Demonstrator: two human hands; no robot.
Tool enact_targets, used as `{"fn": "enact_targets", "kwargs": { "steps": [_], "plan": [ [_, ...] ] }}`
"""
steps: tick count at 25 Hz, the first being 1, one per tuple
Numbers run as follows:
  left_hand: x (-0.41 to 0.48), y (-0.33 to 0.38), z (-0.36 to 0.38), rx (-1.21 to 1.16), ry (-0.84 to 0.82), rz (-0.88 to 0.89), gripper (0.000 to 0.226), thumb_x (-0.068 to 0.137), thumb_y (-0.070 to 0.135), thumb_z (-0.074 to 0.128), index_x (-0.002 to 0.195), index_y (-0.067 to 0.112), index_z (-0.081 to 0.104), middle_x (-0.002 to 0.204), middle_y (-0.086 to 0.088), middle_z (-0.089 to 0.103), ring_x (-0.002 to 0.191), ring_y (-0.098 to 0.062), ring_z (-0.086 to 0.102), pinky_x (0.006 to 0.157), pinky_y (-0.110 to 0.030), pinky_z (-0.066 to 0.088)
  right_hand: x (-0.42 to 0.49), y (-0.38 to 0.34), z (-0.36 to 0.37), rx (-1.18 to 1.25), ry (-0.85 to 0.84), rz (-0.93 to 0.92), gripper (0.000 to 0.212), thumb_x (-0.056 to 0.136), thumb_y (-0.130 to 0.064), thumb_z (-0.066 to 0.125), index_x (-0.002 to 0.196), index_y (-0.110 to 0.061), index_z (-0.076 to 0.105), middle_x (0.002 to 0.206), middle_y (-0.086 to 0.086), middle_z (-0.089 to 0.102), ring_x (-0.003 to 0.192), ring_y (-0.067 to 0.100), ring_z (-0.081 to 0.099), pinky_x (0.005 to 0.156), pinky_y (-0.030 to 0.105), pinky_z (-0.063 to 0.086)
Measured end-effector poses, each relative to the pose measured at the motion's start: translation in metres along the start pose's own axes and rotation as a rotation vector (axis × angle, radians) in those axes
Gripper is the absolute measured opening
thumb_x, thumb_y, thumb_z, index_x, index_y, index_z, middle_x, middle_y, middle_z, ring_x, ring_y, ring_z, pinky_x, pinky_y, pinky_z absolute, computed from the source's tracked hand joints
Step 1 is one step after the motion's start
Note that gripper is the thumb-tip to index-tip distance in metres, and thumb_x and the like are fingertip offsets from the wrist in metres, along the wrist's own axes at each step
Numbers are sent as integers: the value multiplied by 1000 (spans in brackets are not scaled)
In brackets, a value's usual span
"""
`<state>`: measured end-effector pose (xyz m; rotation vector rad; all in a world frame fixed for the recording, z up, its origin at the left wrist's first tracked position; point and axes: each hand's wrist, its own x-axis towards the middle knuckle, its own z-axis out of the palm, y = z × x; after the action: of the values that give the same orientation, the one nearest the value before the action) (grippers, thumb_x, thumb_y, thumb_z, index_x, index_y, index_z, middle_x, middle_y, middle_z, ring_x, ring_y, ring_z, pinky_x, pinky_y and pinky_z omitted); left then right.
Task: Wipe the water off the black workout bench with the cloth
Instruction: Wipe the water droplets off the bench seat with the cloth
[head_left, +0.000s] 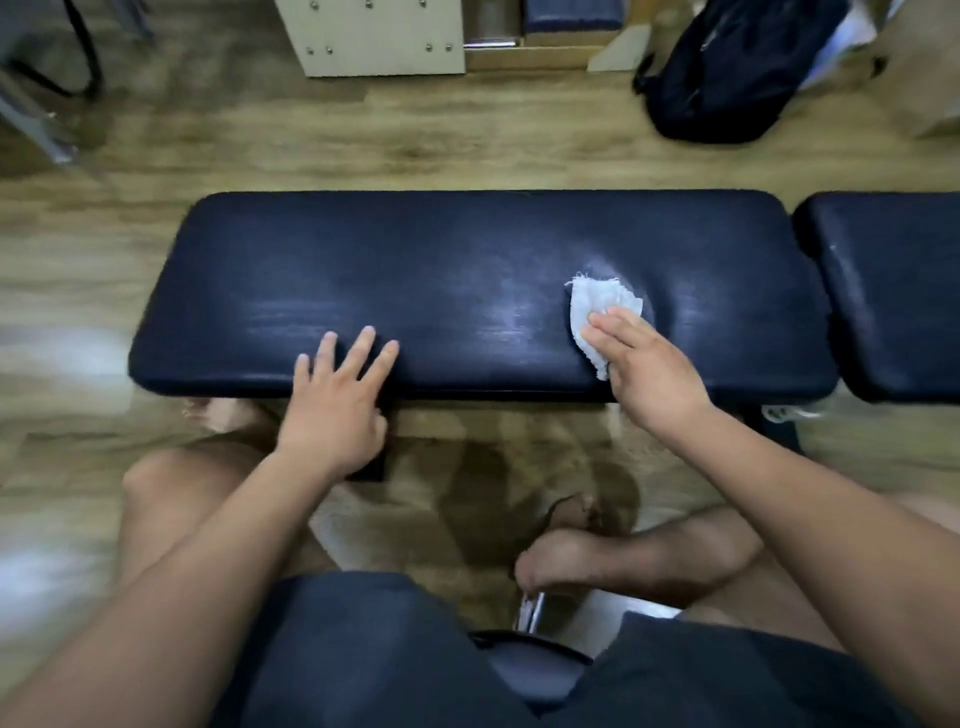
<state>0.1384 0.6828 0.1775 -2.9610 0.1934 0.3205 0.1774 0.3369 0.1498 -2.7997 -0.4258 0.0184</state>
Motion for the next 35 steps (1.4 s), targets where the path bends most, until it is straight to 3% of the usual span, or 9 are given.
{"fn": "enact_targets", "kwargs": {
  "steps": [7,11,13,16,19,22,25,29,35],
  "plan": [
    [-3,10,-10,-20,-91,-6,80,90,32,55,157,28,11,166,-3,6,148,-38,8,117,-55,20,-51,96,-50,-106,40,224,50,86,7,50,130,-12,60,144,5,51,138,25,40,110,31,32],
    [-14,6,-17,-36,-75,-22,79,93,36,50,157,31,4,166,0,-4,150,-36,0,119,-56,14,-54,115,-91,-215,-35,362,33,81,2,51,108,-12,65,121,14,63,108,36,58,87,41,51],
    [-18,3,-15,-24,-75,-30,80,93,37,50,157,30,2,166,-1,-6,150,-36,0,119,-56,13,-39,106,-110,-122,134,445,19,87,-9,51,97,-13,65,102,16,66,91,38,60,79,43,53],
    [-18,-8,-9,-19,-109,-55,82,92,37,50,156,30,-1,165,-3,-7,149,-37,0,119,-57,14,-16,97,-115,-51,333,450,23,86,-4,45,99,-8,63,101,19,64,93,40,58,83,46,51],
    [-10,-17,-3,-75,-106,-65,83,91,36,50,155,34,-2,165,-4,-5,149,-38,1,118,-58,15,-12,95,-90,-129,27,563,32,81,4,48,111,-3,57,123,22,53,109,45,50,92,45,44],
    [-4,-21,3,-126,-86,-46,85,87,39,54,155,34,3,165,-4,1,148,-41,4,118,-59,15,9,76,-75,-120,-2,662,32,76,-1,48,106,-3,57,125,25,53,115,47,47,98,41,41],
    [2,-22,-7,-189,-88,-35,81,85,43,55,154,34,13,164,-5,8,146,-44,11,117,-58,18,35,28,-58,-112,23,585,45,82,-6,47,125,-14,55,140,18,50,126,42,46,108,39,37],
    [6,-30,-15,-211,-149,9,81,90,44,50,156,34,4,166,-6,-1,148,-45,3,119,-57,14,80,-87,-11,-166,-85,359,78,81,-1,43,150,-32,25,151,12,38,125,42,47,103,43,42],
    [0,-29,-14,-256,-235,84,86,95,34,48,155,23,-13,161,-14,-24,143,-51,-20,116,-66,-1,154,-224,40,-118,-177,112,69,88,-1,37,153,-22,23,161,0,20,149,22,12,115,33,22]
  ]
}}
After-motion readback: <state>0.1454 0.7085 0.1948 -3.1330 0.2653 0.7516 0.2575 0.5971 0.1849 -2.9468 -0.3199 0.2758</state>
